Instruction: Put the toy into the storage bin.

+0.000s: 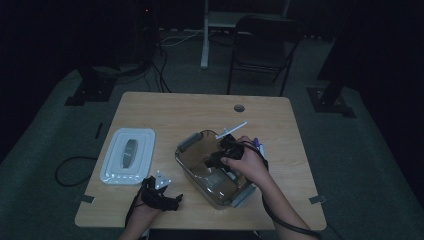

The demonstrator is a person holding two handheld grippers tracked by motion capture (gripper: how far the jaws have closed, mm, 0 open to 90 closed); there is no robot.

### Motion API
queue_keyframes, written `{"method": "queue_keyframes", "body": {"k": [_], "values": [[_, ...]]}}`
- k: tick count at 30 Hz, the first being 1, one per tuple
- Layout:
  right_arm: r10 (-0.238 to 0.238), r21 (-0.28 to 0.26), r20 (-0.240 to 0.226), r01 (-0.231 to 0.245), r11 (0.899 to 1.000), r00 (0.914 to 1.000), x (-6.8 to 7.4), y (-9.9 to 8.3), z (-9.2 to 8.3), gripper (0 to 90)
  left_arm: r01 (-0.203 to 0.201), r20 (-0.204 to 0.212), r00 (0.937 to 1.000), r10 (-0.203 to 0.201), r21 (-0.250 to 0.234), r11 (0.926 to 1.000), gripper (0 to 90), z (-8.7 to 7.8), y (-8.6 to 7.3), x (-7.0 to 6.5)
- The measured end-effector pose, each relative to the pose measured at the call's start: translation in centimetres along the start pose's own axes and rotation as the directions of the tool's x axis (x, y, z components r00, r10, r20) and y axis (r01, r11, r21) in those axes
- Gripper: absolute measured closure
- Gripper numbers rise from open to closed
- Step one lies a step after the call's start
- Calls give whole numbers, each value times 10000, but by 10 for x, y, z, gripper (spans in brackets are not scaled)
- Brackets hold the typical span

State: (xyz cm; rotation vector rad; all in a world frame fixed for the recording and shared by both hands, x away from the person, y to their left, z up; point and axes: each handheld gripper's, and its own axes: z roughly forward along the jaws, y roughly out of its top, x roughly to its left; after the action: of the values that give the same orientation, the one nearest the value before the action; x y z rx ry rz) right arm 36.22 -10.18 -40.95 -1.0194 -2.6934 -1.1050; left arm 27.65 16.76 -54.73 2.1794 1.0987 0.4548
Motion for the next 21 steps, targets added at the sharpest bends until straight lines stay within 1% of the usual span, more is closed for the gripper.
{"method": "queue_keyframes", "body": {"k": [2,3,5,7,8,9,10,11,12,13,14,16,17,18,19,20,21], "values": [[-44,-138,289,48,9999,9996,-3,-4,-11,504,12,5,10000,-12,-2,10000,6,0,0,0],[50,-274,362,-40,9996,9993,-5,-6,-15,490,12,6,10000,-12,0,10000,6,0,0,0],[323,-710,423,-293,9971,9986,-9,-11,-25,491,2,0,10000,-2,0,10000,6,0,0,0],[502,-1144,965,-391,9927,9941,-14,-17,-34,476,1,0,10000,-1,0,10000,6,0,0,0],[573,-1384,1130,-414,9895,9919,-16,-20,-39,474,0,2,10000,0,2,10000,6,0,0,0],[697,-1534,1188,-510,9868,9905,-19,-23,-44,469,17,8,10000,-17,-10,10000,6,0,0,0],[702,-1844,1376,-441,9819,9880,-22,-26,-49,452,3,-3,10000,-3,-9,10000,6,0,0,0],[775,-2464,1823,-308,9687,9802,-28,-32,-58,438,15,2,10000,-15,-9,10000,6,0,0,0],[775,-2464,1823,-308,9687,9802,-28,-32,-58,438,17,0,10000,-17,-12,10000,6,0,0,0],[890,-2635,1973,-346,9640,9763,-32,-35,-63,431,16,-1,10000,-16,-12,10000,6,0,0,0],[1025,-2706,2156,-414,9618,9711,-35,-38,-67,414,17,0,10000,-17,-14,10000,6,0,0,0],[1371,-2789,2528,-635,9582,9578,-42,-45,-74,405,4,-6,10000,-4,-14,10000,6,0,0,0],[1822,-3173,2807,-880,9442,9424,-49,-52,-80,413,4,-6,10000,-4,-13,10000,6,0,0,0],[1822,-3173,2807,-880,9442,9424,-49,-52,-80,413,16,4,10000,-16,-18,10000,6,0,0,0],[2031,-3466,3086,-890,9338,9293,-53,-57,-81,414,15,-1,10000,-15,-14,10000,6,0,0,0],[2164,-3536,3282,-928,9308,9195,-56,-61,-82,408,16,-1,10000,-16,-15,10000,6,0,0,0],[2256,-3598,3477,-927,9284,9101,-60,-65,-82,375,16,-1,10000,-16,-14,10000,6,0,0,0]]}}
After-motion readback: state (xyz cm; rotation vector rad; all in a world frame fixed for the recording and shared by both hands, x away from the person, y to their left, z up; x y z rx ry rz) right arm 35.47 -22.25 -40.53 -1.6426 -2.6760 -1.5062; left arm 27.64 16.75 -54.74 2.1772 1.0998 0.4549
